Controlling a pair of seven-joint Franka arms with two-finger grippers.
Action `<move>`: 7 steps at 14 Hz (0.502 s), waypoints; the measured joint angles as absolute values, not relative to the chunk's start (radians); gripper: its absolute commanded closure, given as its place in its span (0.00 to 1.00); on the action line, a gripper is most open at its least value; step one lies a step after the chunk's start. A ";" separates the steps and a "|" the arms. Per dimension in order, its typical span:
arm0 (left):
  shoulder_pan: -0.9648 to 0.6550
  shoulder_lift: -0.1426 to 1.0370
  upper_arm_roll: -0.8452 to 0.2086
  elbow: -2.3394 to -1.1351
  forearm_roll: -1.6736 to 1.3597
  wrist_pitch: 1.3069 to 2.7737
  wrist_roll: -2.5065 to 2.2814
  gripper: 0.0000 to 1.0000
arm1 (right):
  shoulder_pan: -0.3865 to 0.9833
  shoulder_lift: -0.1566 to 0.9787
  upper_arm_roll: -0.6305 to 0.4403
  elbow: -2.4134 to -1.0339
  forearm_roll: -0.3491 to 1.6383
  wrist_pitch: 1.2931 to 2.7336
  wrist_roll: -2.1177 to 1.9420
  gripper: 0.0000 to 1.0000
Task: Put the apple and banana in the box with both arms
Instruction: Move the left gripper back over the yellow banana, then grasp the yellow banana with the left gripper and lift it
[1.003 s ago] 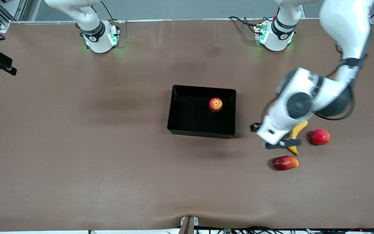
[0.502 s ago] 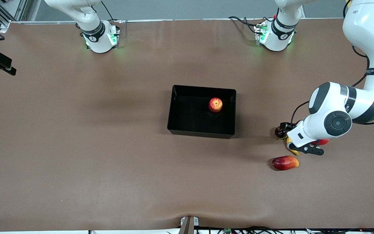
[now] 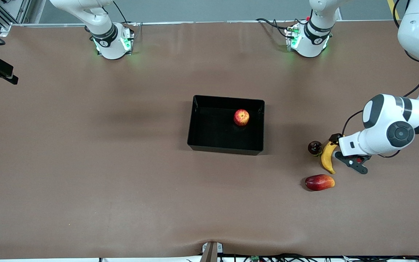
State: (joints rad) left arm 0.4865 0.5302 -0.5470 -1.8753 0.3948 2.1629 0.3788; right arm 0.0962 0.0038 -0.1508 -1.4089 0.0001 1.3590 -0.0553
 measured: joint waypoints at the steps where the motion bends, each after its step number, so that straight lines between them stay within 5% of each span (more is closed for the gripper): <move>1: 0.486 0.530 -0.549 -1.898 0.395 2.185 0.379 0.00 | 0.096 0.004 -0.151 -1.409 0.000 1.359 -0.055 0.00; 4: 0.499 0.531 -0.547 -1.965 0.415 2.277 0.415 0.07 | 0.096 0.004 -0.151 -1.409 0.005 1.359 -0.055 0.00; 7: 0.530 0.545 -0.545 -2.000 0.495 2.333 0.433 0.43 | 0.089 0.004 -0.151 -1.409 0.028 1.359 -0.055 0.00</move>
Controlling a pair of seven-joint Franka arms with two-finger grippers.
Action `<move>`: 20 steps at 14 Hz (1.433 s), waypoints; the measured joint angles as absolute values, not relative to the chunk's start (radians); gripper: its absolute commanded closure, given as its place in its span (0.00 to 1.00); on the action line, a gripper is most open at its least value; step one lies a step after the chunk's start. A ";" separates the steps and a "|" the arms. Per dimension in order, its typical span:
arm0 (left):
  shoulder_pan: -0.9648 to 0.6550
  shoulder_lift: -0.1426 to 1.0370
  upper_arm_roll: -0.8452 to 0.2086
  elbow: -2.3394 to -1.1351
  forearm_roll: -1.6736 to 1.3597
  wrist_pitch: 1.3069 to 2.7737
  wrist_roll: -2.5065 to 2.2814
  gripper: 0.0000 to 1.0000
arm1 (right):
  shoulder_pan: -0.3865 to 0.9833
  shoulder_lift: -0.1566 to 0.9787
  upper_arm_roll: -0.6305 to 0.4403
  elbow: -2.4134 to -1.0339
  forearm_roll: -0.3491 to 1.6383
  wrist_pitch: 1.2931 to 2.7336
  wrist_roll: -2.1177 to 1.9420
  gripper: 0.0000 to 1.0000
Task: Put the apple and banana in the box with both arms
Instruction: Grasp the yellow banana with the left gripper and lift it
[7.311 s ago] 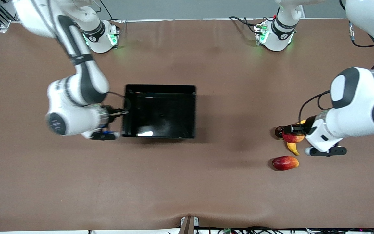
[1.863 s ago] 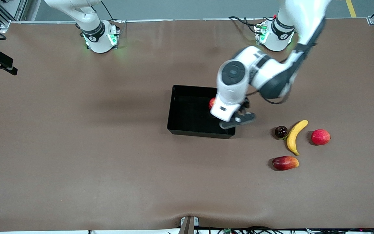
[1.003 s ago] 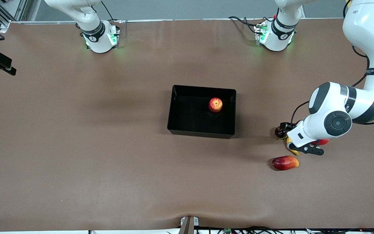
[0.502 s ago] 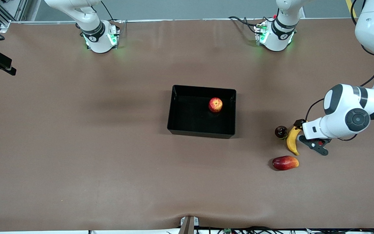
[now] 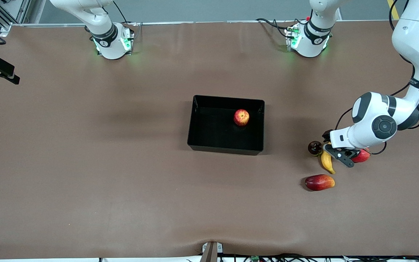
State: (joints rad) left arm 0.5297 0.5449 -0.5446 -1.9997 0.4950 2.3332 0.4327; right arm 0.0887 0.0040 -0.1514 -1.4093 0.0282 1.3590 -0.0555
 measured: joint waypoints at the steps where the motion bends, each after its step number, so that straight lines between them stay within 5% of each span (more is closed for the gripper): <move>1: 0.534 0.551 -0.545 -2.000 0.508 2.336 0.435 0.51 | 0.083 0.004 -0.152 -1.409 0.031 1.359 -0.056 0.00; 5: 0.533 0.561 -0.550 -2.000 0.514 2.338 0.435 0.98 | 0.072 0.004 -0.152 -1.410 0.036 1.358 -0.059 0.00; 11: 0.535 0.521 -0.566 -1.981 0.518 2.333 0.441 1.00 | 0.072 0.004 -0.152 -1.410 0.037 1.357 -0.060 0.00; 20: 0.517 0.322 -0.791 -1.856 0.263 2.056 0.228 1.00 | 0.072 0.004 -0.152 -1.411 0.038 1.357 -0.060 0.00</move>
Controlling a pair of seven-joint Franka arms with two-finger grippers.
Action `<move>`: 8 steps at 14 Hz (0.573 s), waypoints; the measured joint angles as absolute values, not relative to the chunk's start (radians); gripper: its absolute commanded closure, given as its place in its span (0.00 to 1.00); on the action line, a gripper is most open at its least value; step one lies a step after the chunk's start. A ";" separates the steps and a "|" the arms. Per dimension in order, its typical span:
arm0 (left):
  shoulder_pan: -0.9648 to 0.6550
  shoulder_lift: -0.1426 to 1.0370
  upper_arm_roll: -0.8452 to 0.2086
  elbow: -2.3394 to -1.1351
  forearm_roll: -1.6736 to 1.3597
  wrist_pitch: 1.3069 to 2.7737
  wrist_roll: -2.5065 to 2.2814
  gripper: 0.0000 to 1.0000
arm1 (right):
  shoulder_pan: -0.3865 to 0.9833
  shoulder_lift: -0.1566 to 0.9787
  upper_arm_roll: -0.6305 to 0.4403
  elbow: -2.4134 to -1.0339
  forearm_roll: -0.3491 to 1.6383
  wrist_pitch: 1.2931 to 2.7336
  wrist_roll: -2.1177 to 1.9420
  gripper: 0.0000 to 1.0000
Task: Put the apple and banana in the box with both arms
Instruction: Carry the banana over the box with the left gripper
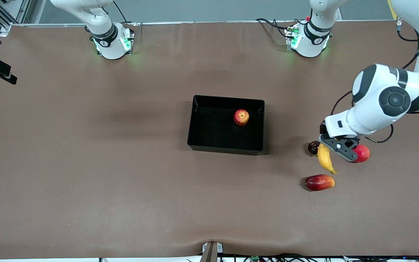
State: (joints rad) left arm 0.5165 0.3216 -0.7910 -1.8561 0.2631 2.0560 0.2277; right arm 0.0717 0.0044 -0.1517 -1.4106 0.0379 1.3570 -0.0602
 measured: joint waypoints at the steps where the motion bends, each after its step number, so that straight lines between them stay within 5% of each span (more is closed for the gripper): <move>1: 0.491 0.324 -0.804 -1.844 0.261 2.052 0.151 1.00 | 0.072 0.004 -0.152 -1.411 0.038 1.357 -0.060 0.00; 8: 0.168 0.444 -0.803 -1.694 0.259 2.051 -0.378 1.00 | 0.071 0.004 -0.152 -1.411 0.038 1.356 -0.060 0.00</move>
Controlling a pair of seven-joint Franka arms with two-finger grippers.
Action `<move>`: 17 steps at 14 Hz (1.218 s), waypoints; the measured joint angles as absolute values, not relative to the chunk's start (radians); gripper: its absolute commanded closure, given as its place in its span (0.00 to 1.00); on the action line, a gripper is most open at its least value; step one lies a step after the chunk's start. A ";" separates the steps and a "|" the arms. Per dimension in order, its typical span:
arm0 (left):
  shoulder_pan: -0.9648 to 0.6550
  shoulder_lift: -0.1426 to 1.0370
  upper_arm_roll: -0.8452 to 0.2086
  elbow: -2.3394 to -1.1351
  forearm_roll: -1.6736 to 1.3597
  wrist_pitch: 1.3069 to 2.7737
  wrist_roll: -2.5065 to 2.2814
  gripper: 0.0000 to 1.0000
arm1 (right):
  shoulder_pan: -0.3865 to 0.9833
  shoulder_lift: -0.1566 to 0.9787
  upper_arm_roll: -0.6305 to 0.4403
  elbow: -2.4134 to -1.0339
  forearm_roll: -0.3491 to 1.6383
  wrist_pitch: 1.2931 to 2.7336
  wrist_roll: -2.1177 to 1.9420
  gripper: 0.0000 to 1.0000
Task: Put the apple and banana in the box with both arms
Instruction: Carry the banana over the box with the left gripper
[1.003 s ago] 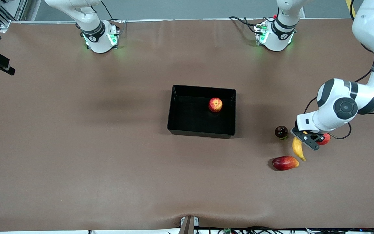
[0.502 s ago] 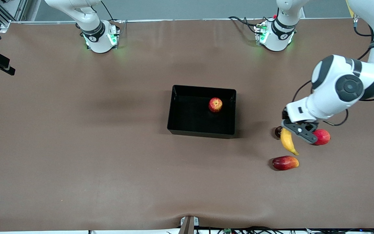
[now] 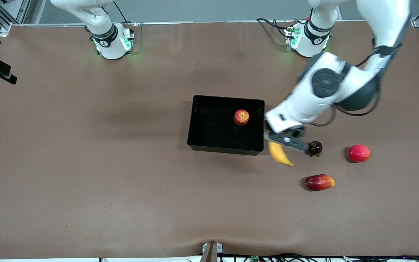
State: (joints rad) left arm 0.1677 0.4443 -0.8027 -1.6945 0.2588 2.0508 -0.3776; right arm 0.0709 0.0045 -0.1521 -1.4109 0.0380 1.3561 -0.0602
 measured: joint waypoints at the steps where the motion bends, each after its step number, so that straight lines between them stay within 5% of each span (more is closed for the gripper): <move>1: 0.122 0.468 -0.797 -1.678 0.266 2.051 -0.426 1.00 | 0.071 0.004 -0.152 -1.411 0.038 1.356 -0.060 0.00; 6: -0.074 0.567 -0.727 -1.608 0.313 2.051 -0.553 1.00 | 0.071 0.005 -0.152 -1.411 0.038 1.356 -0.060 0.00; 12: -0.401 0.662 -0.501 -1.512 0.325 2.056 -0.636 1.00 | 0.071 0.005 -0.152 -1.411 0.038 1.356 -0.060 0.00; 17: -0.496 0.722 -0.415 -1.474 0.328 2.080 -0.645 1.00 | 0.071 0.005 -0.152 -1.411 0.038 1.356 -0.060 0.00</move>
State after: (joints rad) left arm -0.4956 0.7225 -0.4153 -1.4740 0.3278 2.0805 -0.6453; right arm 0.0706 0.0045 -0.1518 -1.4112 0.0383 1.3560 -0.0603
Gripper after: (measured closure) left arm 0.648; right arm 0.000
